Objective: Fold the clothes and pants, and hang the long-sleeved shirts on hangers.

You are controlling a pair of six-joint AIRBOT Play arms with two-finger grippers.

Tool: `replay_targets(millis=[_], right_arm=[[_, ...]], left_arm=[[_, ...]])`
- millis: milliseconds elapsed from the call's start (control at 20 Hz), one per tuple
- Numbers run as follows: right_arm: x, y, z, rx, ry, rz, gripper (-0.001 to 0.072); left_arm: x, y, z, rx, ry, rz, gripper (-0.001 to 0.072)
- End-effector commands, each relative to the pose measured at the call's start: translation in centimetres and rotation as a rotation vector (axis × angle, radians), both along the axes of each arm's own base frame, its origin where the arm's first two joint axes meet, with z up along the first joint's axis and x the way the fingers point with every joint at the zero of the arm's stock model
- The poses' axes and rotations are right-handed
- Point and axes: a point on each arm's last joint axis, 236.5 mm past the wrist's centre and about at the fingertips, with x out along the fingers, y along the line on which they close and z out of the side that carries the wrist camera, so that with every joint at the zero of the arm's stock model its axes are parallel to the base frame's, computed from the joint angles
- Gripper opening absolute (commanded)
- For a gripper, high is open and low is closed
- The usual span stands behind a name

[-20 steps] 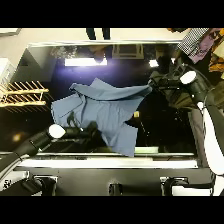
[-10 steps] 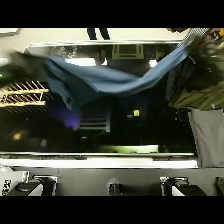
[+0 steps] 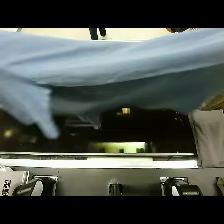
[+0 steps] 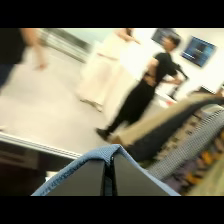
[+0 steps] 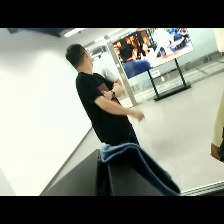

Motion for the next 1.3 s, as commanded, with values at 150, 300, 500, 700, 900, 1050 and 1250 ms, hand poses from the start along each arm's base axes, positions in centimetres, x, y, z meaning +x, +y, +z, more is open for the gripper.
replay_targets(millis=[150, 300, 500, 700, 900, 1050, 1250], right_arm=[[9.7, 0.2, -8.8, 0.065, 0.343, 0.021, 0.0031], [19.5, 0.6, -21.1, 0.132, 0.706, 0.03, 0.0032], [27.7, 2.3, -38.4, 0.237, 1.085, 0.068, 0.0033], [31.3, 2.9, -50.7, 0.327, 1.252, 0.054, 0.0033], [33.6, 2.8, -54.7, 0.407, 1.233, 0.035, 0.0033], [34.4, 2.6, -55.2, 0.433, 1.208, 0.022, 0.0034], [33.5, 2.5, -54.1, 0.46, 1.23, 0.035, 0.0302]], left_arm=[[7.2, 2.5, -8.8, 0.027, 0.299, 0.002, 0.0014], [15.2, 2.8, -18.6, 0.034, 0.541, -0.085, 0.0015], [23.7, -0.8, -35.0, 0.057, 0.865, -0.248, 0.0015], [28.8, -3.6, -46.7, -0.017, 1.014, -0.255, 0.0015], [31.3, -5.6, -51.0, -0.026, 1.063, -0.286, 0.0015], [32.3, -6.5, -52.0, -0.019, 1.066, -0.3, 0.0019], [32.4, -5.8, -50.5, -0.051, 1.069, -0.324, 0.0468]])
